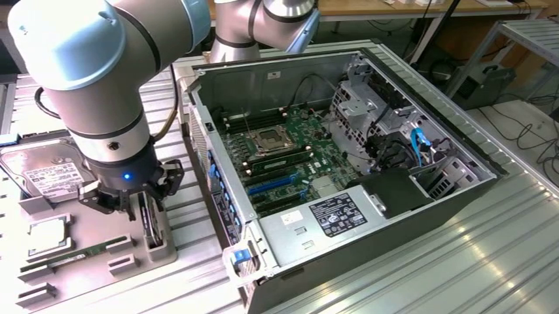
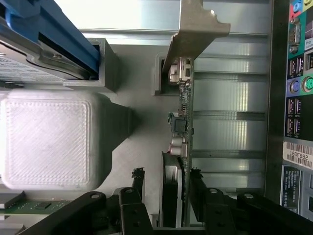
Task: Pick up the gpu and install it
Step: 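Pick up the gpu and move the gpu toward the slot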
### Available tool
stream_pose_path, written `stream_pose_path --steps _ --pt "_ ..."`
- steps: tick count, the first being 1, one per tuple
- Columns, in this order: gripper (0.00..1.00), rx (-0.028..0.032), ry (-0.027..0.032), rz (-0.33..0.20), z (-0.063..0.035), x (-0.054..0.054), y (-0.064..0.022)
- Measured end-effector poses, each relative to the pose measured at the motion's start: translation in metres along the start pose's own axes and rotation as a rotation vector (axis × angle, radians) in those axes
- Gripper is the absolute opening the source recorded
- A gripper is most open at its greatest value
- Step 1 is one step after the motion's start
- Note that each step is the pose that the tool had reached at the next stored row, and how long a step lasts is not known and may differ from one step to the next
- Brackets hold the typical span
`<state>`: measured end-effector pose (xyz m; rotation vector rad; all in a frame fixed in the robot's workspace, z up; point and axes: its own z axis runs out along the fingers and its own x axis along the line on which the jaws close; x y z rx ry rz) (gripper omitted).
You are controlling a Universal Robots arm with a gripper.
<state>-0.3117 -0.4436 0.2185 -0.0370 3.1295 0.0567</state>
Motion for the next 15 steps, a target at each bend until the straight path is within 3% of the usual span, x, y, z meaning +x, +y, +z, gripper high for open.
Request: stream_pose_path --steps 2,3,4,7,15 --pt "0.47 0.0 0.0 0.0 0.0 0.0 0.0" --pt "0.4 0.0 0.0 0.0 0.0 0.0 0.0" --pt "0.4 0.0 0.0 0.0 0.0 0.0 0.0" --pt "0.28 0.0 0.0 0.0 0.0 0.0 0.0" --pt "0.28 -0.0004 0.0001 0.0 -0.002 -0.0001 0.0001"
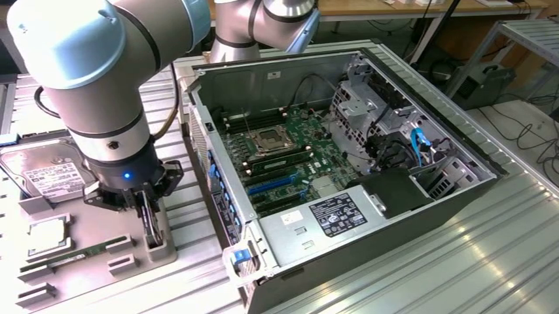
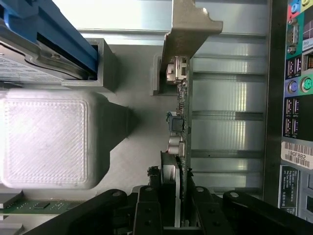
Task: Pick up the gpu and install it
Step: 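Pick up the gpu and move the gpu toward the slot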
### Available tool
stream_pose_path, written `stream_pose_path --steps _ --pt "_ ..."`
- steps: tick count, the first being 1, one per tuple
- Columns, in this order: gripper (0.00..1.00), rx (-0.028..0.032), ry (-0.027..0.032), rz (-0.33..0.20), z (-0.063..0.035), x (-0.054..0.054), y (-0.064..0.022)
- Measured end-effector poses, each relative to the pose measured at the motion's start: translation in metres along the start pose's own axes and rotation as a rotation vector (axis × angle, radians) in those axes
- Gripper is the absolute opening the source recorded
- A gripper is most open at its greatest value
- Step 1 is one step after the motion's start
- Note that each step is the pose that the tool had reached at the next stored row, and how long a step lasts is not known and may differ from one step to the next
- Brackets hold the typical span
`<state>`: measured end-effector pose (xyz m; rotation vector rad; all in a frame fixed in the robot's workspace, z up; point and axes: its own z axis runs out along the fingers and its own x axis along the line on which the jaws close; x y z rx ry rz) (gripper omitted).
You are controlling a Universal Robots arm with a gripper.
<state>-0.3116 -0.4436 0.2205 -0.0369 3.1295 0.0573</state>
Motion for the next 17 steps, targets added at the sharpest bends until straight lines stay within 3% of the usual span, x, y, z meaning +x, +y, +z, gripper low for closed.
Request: stream_pose_path --steps 17 --pt "0.28 -0.0016 0.0006 0.0 -0.0115 0.0 0.0003"
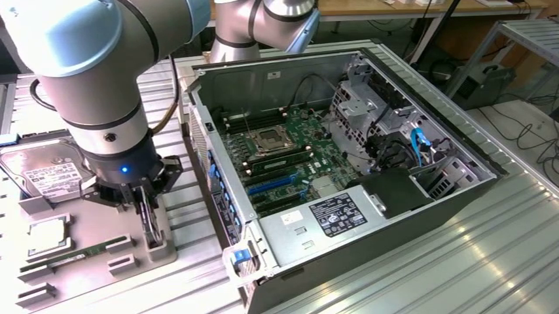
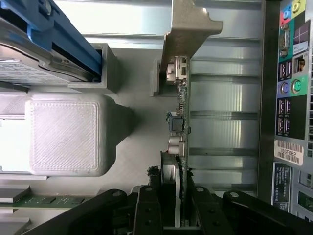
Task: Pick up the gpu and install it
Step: 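Pick up the gpu and move the gpu toward the slot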
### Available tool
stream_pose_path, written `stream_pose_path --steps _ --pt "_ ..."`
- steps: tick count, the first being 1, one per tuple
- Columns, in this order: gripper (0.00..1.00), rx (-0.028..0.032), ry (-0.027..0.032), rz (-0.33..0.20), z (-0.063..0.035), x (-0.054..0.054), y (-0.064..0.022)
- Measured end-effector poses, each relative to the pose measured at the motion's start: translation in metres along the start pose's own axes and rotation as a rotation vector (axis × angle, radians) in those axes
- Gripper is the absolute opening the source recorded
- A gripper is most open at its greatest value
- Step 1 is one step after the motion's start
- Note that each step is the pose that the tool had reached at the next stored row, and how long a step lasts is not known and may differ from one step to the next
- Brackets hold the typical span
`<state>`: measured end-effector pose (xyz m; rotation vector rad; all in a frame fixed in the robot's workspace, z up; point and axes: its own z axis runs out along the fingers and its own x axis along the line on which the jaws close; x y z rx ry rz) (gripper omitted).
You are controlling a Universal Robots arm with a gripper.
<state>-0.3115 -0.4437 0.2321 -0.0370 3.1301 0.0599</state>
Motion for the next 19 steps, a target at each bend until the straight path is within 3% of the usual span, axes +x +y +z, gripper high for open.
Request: stream_pose_path --steps 19 --pt "0.28 0.0 0.0019 0.0 -0.0342 -0.001 0.0013"
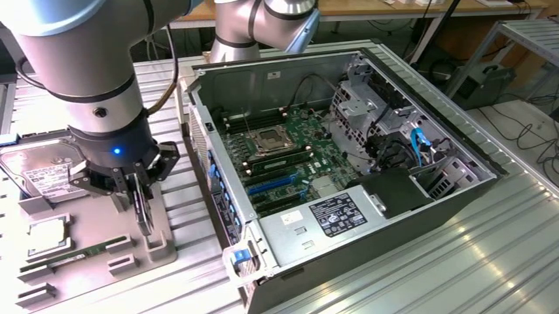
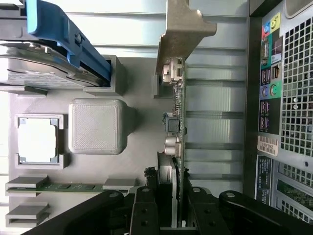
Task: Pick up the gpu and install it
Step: 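Pick up the gpu and move the gpu toward the slot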
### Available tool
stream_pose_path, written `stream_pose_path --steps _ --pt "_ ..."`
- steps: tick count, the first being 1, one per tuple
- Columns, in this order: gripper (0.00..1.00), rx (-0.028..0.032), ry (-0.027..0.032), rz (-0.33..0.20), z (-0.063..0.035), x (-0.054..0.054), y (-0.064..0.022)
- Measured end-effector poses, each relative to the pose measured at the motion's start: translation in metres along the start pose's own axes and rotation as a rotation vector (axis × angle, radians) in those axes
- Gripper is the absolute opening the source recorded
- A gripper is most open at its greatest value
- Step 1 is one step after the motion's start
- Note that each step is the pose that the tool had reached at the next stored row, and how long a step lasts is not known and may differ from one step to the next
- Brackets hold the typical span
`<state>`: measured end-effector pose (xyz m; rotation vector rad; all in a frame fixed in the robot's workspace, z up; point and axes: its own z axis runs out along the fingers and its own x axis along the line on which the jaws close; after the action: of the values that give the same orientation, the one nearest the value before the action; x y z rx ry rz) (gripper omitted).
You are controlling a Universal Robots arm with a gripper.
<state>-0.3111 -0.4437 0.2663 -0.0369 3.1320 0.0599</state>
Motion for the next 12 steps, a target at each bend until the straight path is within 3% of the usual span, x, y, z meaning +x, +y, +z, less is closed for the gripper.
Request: stream_pose_path --steps 12 --pt "0.28 0.0 0.0002 0.0 -0.0118 0.0 0.0004"
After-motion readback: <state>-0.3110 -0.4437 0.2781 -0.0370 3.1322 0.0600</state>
